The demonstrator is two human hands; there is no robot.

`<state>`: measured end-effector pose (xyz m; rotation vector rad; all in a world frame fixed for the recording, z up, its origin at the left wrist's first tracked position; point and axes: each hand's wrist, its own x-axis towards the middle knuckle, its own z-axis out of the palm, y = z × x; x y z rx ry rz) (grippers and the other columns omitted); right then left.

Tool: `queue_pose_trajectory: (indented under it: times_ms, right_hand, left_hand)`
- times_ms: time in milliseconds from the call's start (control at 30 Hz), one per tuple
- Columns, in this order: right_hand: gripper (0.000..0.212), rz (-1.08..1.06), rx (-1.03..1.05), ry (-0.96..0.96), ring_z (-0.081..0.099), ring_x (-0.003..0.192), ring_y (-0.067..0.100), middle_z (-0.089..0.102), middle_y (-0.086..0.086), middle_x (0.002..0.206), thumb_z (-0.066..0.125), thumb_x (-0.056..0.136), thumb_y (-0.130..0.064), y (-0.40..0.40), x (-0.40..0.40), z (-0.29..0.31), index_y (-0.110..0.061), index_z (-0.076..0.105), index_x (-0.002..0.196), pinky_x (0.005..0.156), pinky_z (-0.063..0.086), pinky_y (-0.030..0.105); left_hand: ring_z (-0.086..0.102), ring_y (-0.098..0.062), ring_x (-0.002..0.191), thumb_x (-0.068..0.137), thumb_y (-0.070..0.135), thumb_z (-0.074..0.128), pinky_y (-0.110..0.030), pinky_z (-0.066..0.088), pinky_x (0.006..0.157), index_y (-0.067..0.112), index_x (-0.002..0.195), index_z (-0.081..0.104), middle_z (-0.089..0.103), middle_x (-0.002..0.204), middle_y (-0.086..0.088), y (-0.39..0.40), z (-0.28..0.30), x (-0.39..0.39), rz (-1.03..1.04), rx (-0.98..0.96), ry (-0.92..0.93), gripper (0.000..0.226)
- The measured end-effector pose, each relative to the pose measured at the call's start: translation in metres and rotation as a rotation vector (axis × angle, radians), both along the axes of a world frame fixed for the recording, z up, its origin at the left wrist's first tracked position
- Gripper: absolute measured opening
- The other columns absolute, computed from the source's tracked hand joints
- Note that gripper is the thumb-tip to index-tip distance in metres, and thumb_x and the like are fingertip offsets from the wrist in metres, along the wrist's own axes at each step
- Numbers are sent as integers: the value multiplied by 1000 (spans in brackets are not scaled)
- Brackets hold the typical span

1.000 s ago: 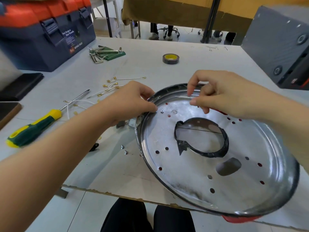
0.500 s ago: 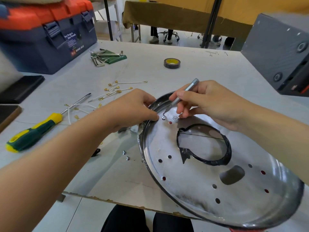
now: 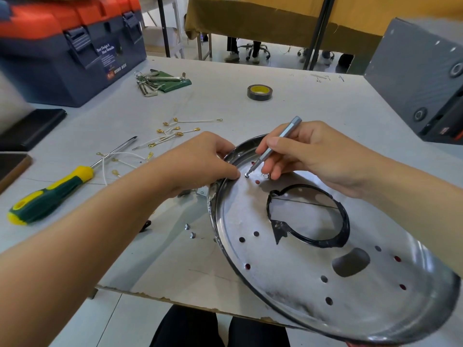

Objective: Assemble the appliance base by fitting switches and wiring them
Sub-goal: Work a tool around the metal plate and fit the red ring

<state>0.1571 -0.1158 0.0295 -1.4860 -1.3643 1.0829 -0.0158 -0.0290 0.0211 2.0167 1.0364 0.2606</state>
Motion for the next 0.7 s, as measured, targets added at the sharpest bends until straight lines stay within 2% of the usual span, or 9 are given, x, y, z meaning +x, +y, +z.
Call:
queue_pose_trajectory:
  times_ms: [167, 300, 433, 567, 700]
  right_hand:
    - [19, 0, 36, -121, 63, 62, 17, 70, 7, 70, 54, 95, -17, 1, -3, 4, -6, 69, 90, 65, 56, 22]
    - [17, 5, 89, -329, 61, 51, 11, 69, 5, 64, 61, 91, -21, 4, -11, 15, -10, 70, 82, 54, 50, 15]
    - [23, 9, 111, -493, 55, 39, 6, 67, 3, 54, 63, 90, -21, 11, -21, 21, -8, 65, 71, 44, 44, 15]
    - [26, -4, 93, -511, 51, 36, 6, 65, 3, 50, 59, 91, -18, 16, -25, 18, -8, 60, 67, 40, 40, 16]
    - [21, 71, 42, -445, 49, 43, 4, 64, 0, 52, 55, 94, -17, 19, -22, 17, -3, 63, 80, 45, 40, 12]
  left_hand:
    - [70, -22, 78, 81, 16, 69, -43, 56, 82, 23, 85, 73, 73, 78, -1, 0, 0, 0, -2, 2, 5, 9]
    - [70, -17, 73, 81, 15, 68, -38, 57, 78, 22, 86, 73, 73, 77, 0, 0, 0, 0, -1, 3, 1, 10]
    - [70, -18, 75, 81, 13, 68, -35, 55, 75, 21, 91, 73, 73, 82, -5, -1, 0, 0, 4, 6, -7, 14]
    - [69, -16, 72, 81, 14, 68, -32, 55, 73, 22, 90, 72, 73, 77, -2, -1, 0, 1, 16, 16, -6, 13]
    - [67, -17, 70, 81, 14, 68, -31, 54, 72, 19, 90, 72, 71, 79, -5, -1, 0, 1, 12, 28, -5, 11]
